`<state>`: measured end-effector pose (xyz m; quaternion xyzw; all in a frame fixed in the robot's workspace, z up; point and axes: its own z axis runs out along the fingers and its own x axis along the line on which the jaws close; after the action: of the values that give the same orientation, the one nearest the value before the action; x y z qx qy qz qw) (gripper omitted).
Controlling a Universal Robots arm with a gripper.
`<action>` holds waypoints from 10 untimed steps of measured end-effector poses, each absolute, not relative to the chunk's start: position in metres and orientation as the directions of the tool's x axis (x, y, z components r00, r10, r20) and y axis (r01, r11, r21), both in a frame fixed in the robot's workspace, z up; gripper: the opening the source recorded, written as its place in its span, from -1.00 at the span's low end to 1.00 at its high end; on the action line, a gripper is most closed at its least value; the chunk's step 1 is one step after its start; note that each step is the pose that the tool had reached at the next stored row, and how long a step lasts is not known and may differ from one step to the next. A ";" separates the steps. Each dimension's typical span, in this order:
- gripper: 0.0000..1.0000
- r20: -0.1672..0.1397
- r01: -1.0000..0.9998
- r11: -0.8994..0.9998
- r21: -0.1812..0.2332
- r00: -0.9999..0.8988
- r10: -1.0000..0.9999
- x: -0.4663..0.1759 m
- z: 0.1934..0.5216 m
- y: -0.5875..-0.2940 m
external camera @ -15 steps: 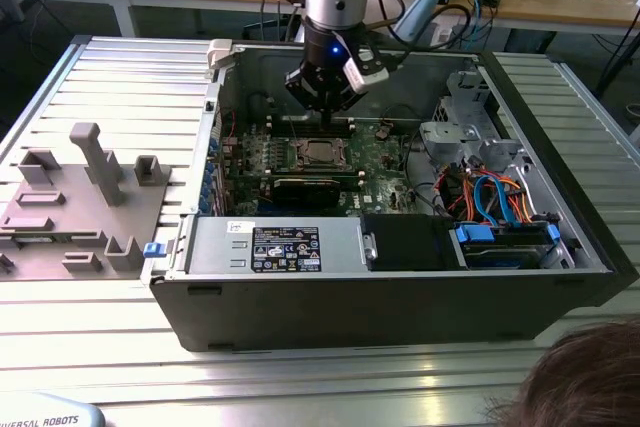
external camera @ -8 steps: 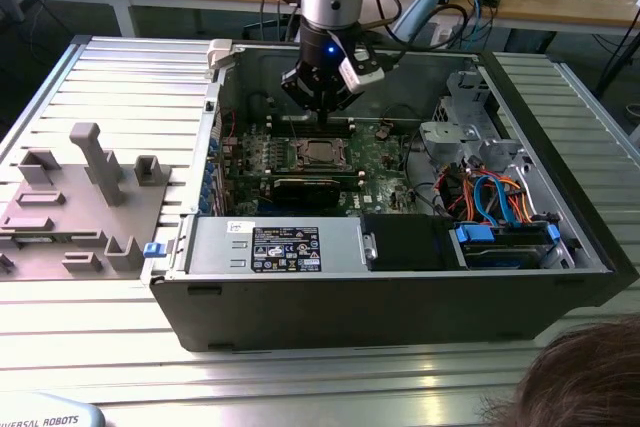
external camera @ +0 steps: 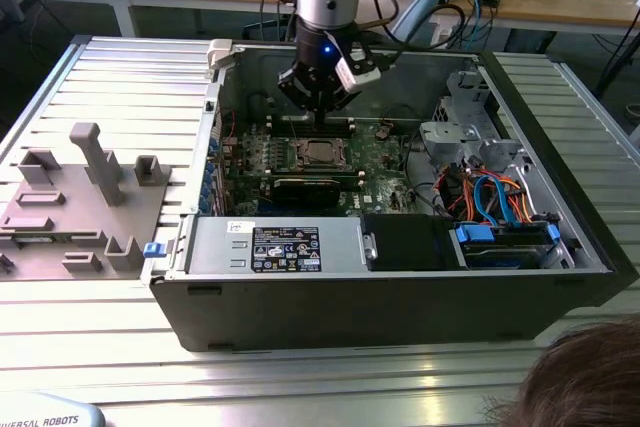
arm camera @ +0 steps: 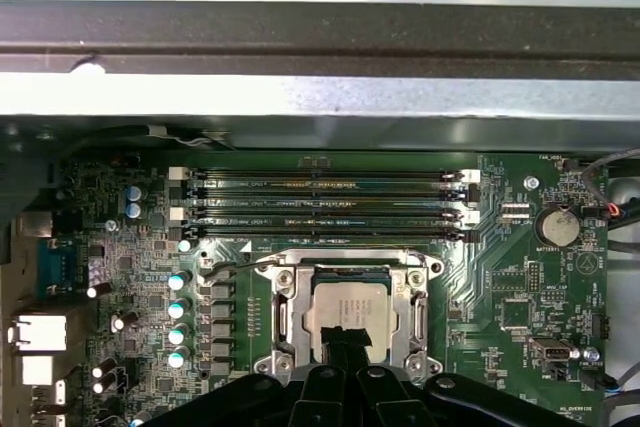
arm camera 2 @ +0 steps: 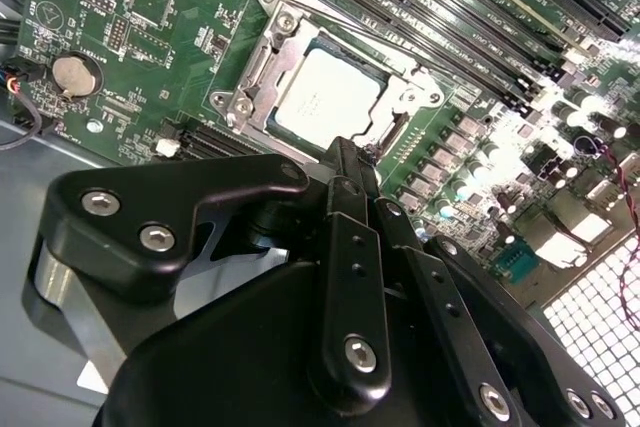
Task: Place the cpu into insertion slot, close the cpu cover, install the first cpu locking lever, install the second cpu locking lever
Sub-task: 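Install the first cpu locking lever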
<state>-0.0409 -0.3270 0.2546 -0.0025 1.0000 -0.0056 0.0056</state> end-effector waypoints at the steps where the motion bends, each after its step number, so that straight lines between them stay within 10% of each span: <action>1: -0.79 -0.011 -0.005 1.000 -0.011 -1.000 -0.005 -0.041 0.255 -0.327; 10: -0.79 -0.011 -0.005 1.000 -0.011 -1.000 -0.005 -0.046 0.255 -0.327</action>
<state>-0.0461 -0.3270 0.2546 -0.0025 1.0000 -0.0056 0.0056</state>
